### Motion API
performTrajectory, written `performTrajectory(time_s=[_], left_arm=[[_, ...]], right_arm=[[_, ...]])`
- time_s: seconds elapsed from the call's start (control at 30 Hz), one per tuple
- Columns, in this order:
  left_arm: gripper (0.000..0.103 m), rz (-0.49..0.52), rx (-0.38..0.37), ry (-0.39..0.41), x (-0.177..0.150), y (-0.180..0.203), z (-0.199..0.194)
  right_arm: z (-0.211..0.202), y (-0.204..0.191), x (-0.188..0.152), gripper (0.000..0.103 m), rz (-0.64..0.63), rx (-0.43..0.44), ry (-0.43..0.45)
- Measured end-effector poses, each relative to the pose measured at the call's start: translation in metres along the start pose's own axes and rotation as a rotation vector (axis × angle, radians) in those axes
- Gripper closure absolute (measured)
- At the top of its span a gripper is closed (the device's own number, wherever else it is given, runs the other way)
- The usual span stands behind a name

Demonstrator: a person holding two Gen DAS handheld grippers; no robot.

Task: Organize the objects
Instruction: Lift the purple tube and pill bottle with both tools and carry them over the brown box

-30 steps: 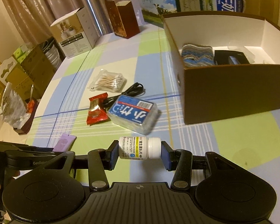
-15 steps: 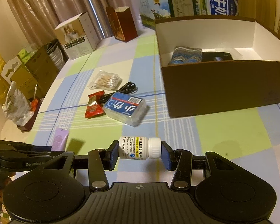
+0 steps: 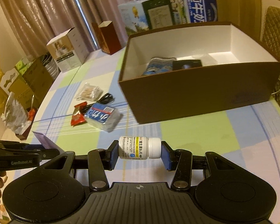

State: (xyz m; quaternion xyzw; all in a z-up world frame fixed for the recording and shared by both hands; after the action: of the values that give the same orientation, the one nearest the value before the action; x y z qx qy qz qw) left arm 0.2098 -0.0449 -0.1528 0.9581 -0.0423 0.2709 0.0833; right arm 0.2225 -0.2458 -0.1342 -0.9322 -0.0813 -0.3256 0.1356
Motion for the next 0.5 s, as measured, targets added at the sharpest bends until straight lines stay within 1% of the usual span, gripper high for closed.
performTrajectory(time_s=[0.27, 0.5], left_arm=[[0.074, 0.039, -0.042, 0.071, 0.028, 0.043, -0.016], [0.074, 0.088, -0.087, 0.154, 0.064, 0.080, -0.036]], right_arm=[[-0.014, 0.032, 0.013, 0.059, 0.002, -0.017, 0.035], [-0.026, 0.059, 0.042, 0.059, -0.011, -0.031, 0.100]])
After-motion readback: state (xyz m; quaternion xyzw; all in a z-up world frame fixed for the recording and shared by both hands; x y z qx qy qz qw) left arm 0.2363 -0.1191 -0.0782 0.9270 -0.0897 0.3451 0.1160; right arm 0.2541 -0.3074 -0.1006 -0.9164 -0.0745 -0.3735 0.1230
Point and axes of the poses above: each gripper's, at about its wrist camera, not at the fingertips, and z roughly the way its jaws point, y to its right, x to its top, the point moved 9 cm from there along z, roughly the way its jaws point, and after that the axes turned 6 degrees about -x, right-handed, at the moved point
